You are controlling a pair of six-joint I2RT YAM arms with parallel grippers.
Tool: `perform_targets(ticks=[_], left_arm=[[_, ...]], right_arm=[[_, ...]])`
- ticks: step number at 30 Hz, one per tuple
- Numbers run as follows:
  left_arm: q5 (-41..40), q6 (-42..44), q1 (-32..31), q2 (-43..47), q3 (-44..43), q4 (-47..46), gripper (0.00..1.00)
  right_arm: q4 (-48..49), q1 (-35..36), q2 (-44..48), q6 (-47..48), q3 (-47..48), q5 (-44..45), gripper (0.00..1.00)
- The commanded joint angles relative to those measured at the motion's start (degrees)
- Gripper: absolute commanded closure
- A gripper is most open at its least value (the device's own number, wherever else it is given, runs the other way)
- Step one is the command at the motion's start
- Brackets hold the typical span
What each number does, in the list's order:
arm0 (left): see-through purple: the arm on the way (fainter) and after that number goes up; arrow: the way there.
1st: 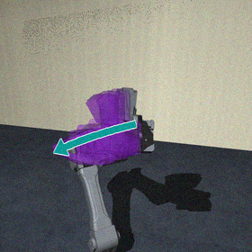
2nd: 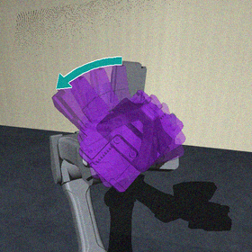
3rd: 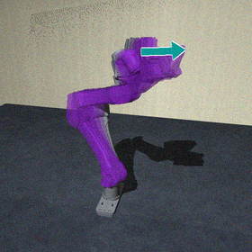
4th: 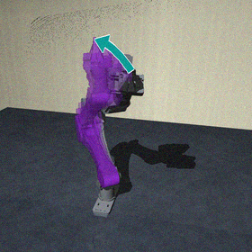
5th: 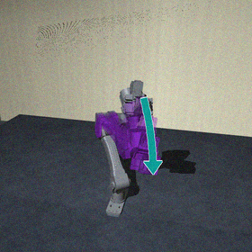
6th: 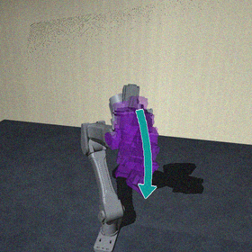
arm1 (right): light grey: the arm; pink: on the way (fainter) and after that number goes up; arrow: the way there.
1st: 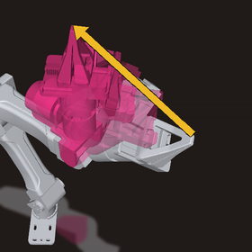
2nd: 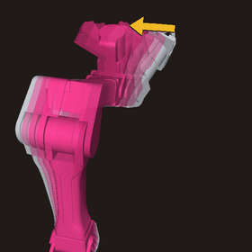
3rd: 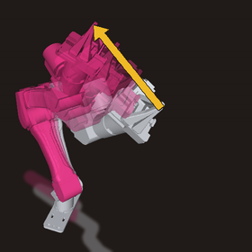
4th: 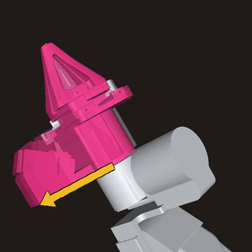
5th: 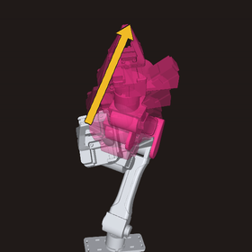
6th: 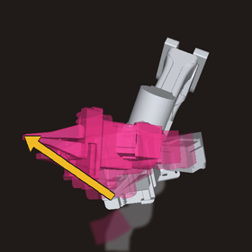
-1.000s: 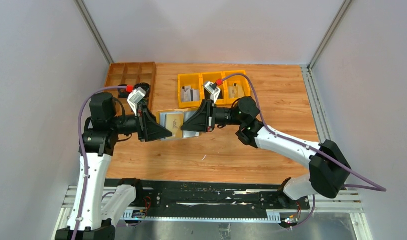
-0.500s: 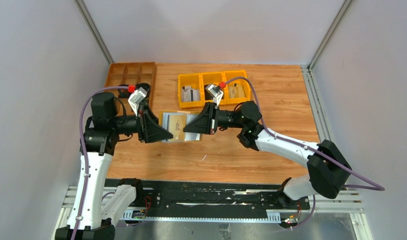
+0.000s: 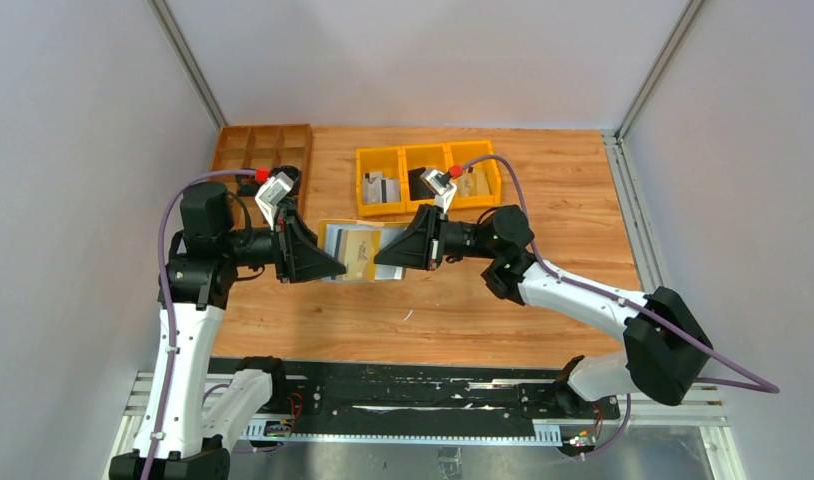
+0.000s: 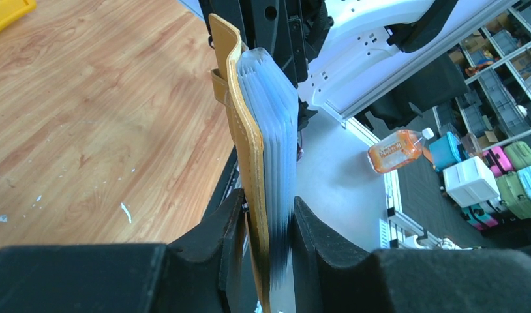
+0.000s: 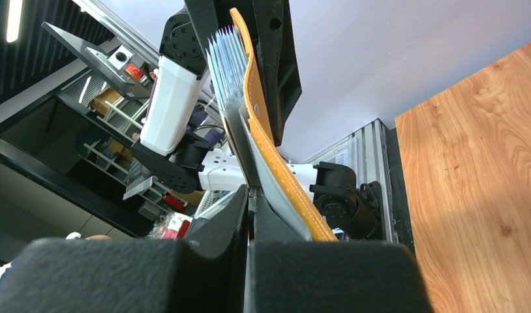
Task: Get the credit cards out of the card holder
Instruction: Remove the credit card from the card holder.
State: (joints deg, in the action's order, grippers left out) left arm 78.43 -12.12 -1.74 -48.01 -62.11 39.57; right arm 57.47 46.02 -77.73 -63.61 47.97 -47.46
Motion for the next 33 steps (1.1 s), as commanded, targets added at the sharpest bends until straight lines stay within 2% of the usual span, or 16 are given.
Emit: perform_targets(ticks=[1,3,4,6,7,8,11,18,22,25,30,33], left_arm=[[3.5,-1.6,-0.3,0.5,-2.4,-0.3,0.8],[2.9,-1.5,-0.3,0.5,-2.2,-0.3,0.82],[2.4,-1.5,-0.4,0.6,-2.1,-0.3,0.85],[0.6,-1.9,-0.3,0.5,-2.2,-0.4,0.94],[-1.0,-2.2,-0.3,0.5,-2.3,-0.4,0.99],[-2.2,-2.3,-0.3,0.5,-2.3,-0.4,1.0],[-2.4,-2.4,-0.3,0.4,-2.2,-0.4,1.0],[-1.1,-2.7,-0.3,1.0,-3.2,-0.4,1.0],[-0.8,-2.7,-0.3,1.1,-3.3,-0.4,1.0],[-0.9,-2.7,-0.3,0.9,-3.5,-0.4,1.0],[-2.7,-2.5,-0.3,0.7,-4.2,-0.5,1.0],[-6.0,-3.8,-0.2,0.8,-3.8,-2.0,1.0]], right_arm=[[1.7,-0.9,1.0,-0.1,-1.3,0.4,1.0],[3.2,-0.9,0.6,-1.0,-0.7,0.1,1.0],[3.7,-0.9,0.5,-1.5,-0.4,-0.1,0.97],[3.9,-0.7,0.3,-1.9,0.2,-0.1,0.76],[4.3,-0.4,0.2,-1.9,0.7,0.2,0.69],[4.5,-0.1,0.0,-1.9,1.1,0.5,0.63],[5.1,0.3,-1.2,-2.3,2.7,0.8,0.58],[8.9,0.6,-4.5,-5.0,4.4,0.7,0.65],[11.2,0.7,-5.5,-6.7,4.3,0.5,0.81],[13.9,0.5,-6.0,-8.4,3.9,0.1,1.0],[17.0,-2.5,-4.9,-10.7,0.5,-0.9,1.0],[15.7,-5.3,-3.5,-10.6,-0.8,-3.1,1.0]])
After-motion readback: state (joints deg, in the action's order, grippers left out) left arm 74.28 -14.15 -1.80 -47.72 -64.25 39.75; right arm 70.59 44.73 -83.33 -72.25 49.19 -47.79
